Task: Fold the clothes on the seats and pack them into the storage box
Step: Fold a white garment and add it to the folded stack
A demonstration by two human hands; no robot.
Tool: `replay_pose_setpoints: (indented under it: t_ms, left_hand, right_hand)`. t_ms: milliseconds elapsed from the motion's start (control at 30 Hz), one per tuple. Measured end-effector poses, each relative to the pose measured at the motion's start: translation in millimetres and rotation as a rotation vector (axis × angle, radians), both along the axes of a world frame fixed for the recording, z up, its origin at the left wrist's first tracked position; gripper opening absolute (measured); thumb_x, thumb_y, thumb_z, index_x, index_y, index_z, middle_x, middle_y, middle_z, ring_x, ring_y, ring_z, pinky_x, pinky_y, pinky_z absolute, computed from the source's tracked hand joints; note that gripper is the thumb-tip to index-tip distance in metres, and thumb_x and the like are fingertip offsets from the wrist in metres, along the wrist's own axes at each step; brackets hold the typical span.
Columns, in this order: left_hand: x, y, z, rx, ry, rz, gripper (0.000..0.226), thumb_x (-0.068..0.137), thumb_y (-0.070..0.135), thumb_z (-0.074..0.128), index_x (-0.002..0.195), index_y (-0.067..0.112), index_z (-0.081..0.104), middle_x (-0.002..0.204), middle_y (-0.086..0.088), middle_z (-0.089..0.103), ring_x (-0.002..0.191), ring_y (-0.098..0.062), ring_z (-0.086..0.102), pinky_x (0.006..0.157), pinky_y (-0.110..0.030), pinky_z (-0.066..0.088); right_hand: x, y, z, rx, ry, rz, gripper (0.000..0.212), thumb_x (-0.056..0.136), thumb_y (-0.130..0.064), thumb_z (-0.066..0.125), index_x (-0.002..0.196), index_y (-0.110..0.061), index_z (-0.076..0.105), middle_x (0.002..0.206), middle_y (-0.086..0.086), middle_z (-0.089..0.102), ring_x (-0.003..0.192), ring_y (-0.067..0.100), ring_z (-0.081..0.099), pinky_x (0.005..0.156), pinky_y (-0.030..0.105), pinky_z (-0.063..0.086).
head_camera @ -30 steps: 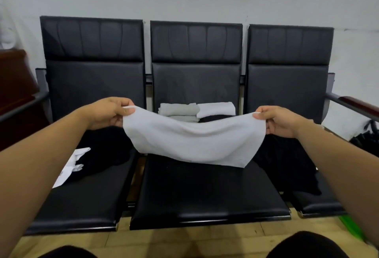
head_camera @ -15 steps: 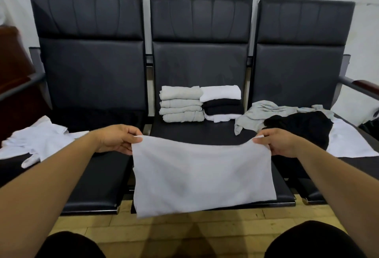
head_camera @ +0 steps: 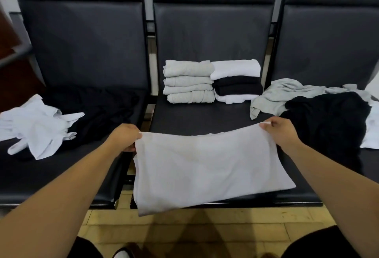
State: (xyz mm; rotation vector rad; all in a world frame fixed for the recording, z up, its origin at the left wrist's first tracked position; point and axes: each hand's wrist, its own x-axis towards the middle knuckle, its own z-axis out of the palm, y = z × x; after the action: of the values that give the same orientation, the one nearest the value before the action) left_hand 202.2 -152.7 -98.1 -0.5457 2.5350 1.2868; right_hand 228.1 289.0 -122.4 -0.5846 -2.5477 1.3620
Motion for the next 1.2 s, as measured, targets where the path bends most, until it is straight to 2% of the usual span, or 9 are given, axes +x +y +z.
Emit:
replay_pose_setpoints:
  t_ms: [200,300,467,533,633,800,933,1033,1200]
  left_hand:
    - [-2,5,-8,-0.272,0.002,-0.119,0.015,0.095,0.015,0.055,0.105,0.006,0.063,0.106,-0.014,0.065,0.088,-0.025,0.063,0.08,-0.038,0.057]
    - [5,11,-4,-0.298,-0.09,-0.197,0.048,0.096,0.04,0.058,0.129,0.005,0.054,0.118,-0.011,0.06,0.098,-0.023,0.059,0.08,-0.036,0.057]
    - [26,20,0,-0.2,-0.326,-0.163,0.076,0.087,0.065,0.059,0.139,0.011,0.044,0.127,-0.012,0.057,0.099,-0.028,0.062,0.081,-0.039,0.058]
    - [35,23,-2,-0.12,-0.351,-0.157,0.066,0.087,0.059,0.064,0.128,0.01,0.048,0.118,-0.011,0.06,0.093,-0.027,0.062,0.078,-0.038,0.057]
    - [38,27,-11,-0.279,-0.221,-0.252,0.054,0.089,0.048,0.068,0.119,0.006,0.055,0.108,-0.008,0.063,0.093,-0.023,0.063,0.077,-0.035,0.058]
    - [44,37,-5,-0.497,-0.06,-0.325,0.053,0.09,0.04,0.069,0.124,0.001,0.056,0.114,-0.012,0.064,0.088,-0.02,0.056,0.067,-0.028,0.047]
    - [38,43,-1,-0.347,-0.098,-0.256,0.034,0.094,0.017,0.062,0.122,-0.002,0.058,0.093,-0.011,0.066,0.084,-0.024,0.063,0.069,-0.03,0.055]
    - [35,39,6,-0.138,-0.12,-0.184,0.047,0.101,0.02,0.05,0.145,0.007,0.041,0.123,-0.017,0.059,0.107,-0.033,0.061,0.083,-0.044,0.057]
    - [29,35,24,-0.119,0.073,-0.203,0.044,0.1,0.025,0.052,0.14,0.008,0.042,0.122,-0.008,0.055,0.097,-0.023,0.056,0.077,-0.034,0.05]
  right_hand:
    - [-12,-14,-13,0.253,-0.064,0.001,0.025,0.095,-0.016,0.064,0.118,-0.006,0.064,0.112,0.014,0.066,0.106,0.031,0.061,0.091,0.036,0.046]
    - [-8,-42,-8,0.535,-0.034,0.032,0.037,0.091,-0.008,0.06,0.128,-0.002,0.058,0.126,0.025,0.051,0.117,0.042,0.048,0.102,0.045,0.041]
    - [26,-114,4,0.517,-0.042,0.419,0.032,0.097,-0.022,0.06,0.126,-0.009,0.059,0.128,0.013,0.049,0.119,0.03,0.051,0.1,0.033,0.04]
    - [43,-138,1,0.517,-0.167,0.523,0.044,0.1,-0.036,0.055,0.137,-0.011,0.052,0.136,0.013,0.045,0.124,0.029,0.05,0.105,0.034,0.039]
    - [60,-154,-7,0.585,-0.259,0.592,0.057,0.101,-0.049,0.047,0.144,-0.011,0.045,0.146,0.015,0.042,0.137,0.032,0.039,0.113,0.038,0.034]
    - [71,-149,-23,0.617,-0.228,0.669,0.066,0.1,-0.06,0.038,0.153,-0.021,0.034,0.166,0.013,0.01,0.154,0.026,0.005,0.125,0.038,0.006]
    - [77,-144,-34,0.694,-0.096,0.798,0.083,0.089,-0.078,0.015,0.156,-0.03,0.03,0.169,-0.005,0.008,0.155,0.009,-0.001,0.124,0.036,-0.007]
    - [76,-148,-36,0.755,-0.09,0.792,0.091,0.082,-0.074,-0.001,0.158,-0.03,0.025,0.168,-0.009,0.008,0.155,0.008,-0.001,0.125,0.038,-0.006]
    - [65,-168,-37,0.793,-0.164,0.762,0.073,0.098,-0.065,0.01,0.16,-0.027,0.013,0.169,-0.005,-0.003,0.155,0.013,-0.008,0.125,0.041,-0.007]
